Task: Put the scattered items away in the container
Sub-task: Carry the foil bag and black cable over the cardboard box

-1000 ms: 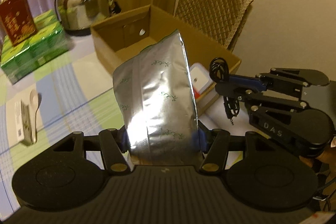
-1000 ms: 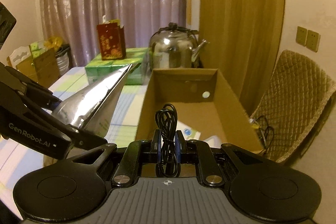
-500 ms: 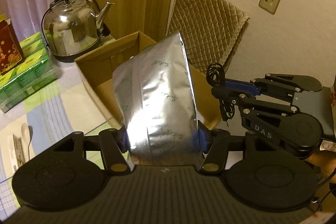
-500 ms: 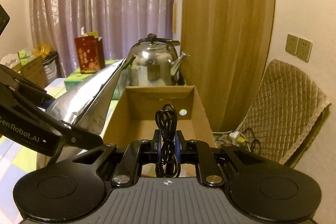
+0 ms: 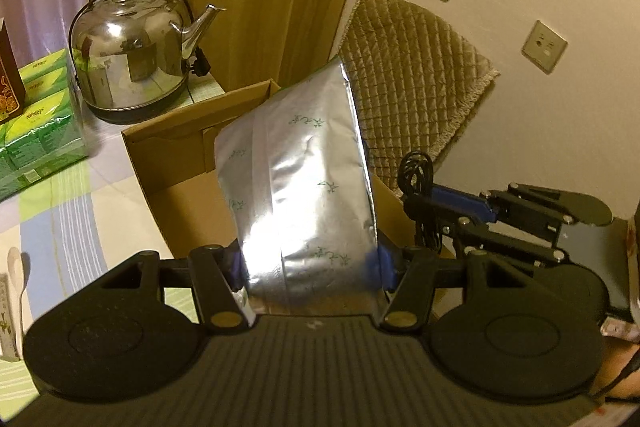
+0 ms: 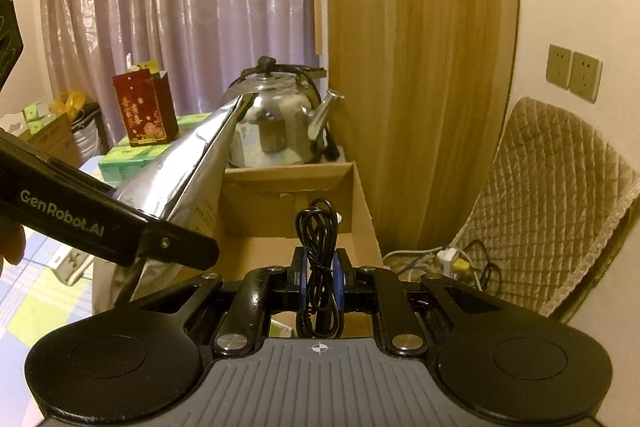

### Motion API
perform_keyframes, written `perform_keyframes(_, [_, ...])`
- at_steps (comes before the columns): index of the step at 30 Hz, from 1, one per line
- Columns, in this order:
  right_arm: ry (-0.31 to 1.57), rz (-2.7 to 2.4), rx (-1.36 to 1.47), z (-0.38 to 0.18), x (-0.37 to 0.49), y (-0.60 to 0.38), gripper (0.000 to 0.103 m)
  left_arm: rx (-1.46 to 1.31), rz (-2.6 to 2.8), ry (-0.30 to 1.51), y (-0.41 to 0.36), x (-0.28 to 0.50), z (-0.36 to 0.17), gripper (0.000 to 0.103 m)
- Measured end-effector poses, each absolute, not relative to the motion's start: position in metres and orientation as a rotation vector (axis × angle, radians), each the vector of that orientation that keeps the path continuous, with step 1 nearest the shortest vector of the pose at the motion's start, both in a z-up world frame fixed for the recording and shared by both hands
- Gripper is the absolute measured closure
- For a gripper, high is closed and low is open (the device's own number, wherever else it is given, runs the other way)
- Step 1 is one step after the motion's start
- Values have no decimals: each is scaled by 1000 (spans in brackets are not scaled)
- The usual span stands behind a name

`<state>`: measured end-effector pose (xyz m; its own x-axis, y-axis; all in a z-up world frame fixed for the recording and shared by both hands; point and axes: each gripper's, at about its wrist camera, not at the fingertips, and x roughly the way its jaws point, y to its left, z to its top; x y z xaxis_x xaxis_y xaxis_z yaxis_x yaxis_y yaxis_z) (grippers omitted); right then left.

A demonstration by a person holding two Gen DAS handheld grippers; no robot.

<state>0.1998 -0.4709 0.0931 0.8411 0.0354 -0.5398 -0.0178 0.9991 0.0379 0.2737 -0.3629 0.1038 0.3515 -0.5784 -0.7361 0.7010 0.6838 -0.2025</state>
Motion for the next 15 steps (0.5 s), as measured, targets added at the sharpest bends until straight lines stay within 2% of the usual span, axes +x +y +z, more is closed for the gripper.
perform_keyframes(15, [650,39,70,63,249,-491,93,164,-775,947,-389,319,61,48])
